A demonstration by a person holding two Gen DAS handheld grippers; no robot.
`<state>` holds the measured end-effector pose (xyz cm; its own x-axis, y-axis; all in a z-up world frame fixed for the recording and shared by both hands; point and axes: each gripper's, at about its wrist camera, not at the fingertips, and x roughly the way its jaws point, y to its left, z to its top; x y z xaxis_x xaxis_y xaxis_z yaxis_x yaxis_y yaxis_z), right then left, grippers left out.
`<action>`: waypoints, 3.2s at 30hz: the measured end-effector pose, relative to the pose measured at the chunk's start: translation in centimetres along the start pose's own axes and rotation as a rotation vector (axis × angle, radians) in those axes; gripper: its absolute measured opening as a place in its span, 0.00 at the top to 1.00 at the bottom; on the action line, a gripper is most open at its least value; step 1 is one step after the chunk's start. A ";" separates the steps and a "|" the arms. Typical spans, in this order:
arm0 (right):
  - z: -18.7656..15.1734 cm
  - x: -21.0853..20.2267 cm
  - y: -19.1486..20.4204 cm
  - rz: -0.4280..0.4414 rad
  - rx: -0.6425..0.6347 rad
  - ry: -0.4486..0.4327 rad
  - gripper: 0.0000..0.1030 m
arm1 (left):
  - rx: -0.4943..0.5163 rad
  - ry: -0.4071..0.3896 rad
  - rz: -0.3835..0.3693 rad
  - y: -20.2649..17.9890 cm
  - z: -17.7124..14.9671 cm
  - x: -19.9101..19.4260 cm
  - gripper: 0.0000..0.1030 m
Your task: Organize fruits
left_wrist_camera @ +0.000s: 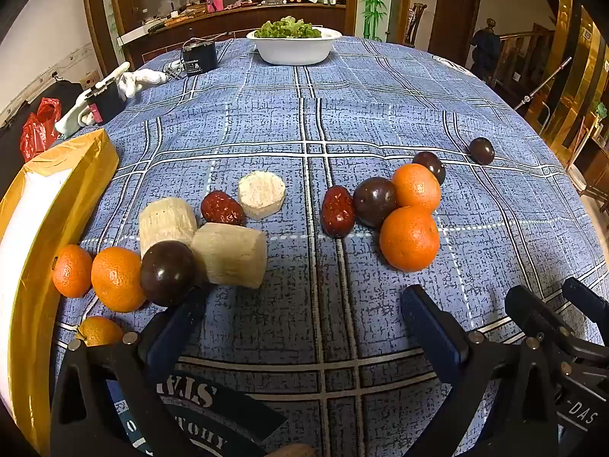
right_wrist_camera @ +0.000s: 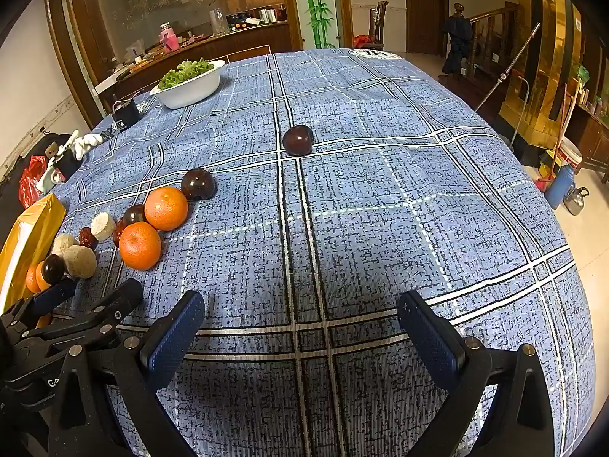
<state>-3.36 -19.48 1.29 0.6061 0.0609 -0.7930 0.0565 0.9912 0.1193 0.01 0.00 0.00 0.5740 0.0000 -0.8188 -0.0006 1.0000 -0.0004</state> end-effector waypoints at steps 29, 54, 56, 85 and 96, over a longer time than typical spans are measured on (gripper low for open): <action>0.0 0.0 0.0 -0.001 -0.001 0.001 0.00 | 0.000 -0.002 0.000 0.0 0.0 0.0 0.00; 0.0 0.0 0.0 -0.001 0.000 0.001 0.00 | 0.000 -0.001 0.000 0.0 0.0 0.0 0.00; 0.0 0.0 0.0 -0.001 -0.001 0.002 0.00 | 0.006 0.011 -0.004 0.1 0.0 -0.1 0.00; 0.0 0.0 0.0 -0.004 -0.010 0.006 0.00 | 0.023 0.019 -0.023 0.4 0.0 -0.2 0.01; 0.0 0.0 0.0 -0.005 -0.012 0.007 0.00 | 0.019 0.003 -0.020 0.4 -0.1 -0.2 0.01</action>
<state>-3.38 -19.47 1.24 0.6001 0.0567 -0.7979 0.0502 0.9929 0.1082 -0.17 0.35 0.14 0.5712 -0.0199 -0.8206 0.0264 0.9996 -0.0059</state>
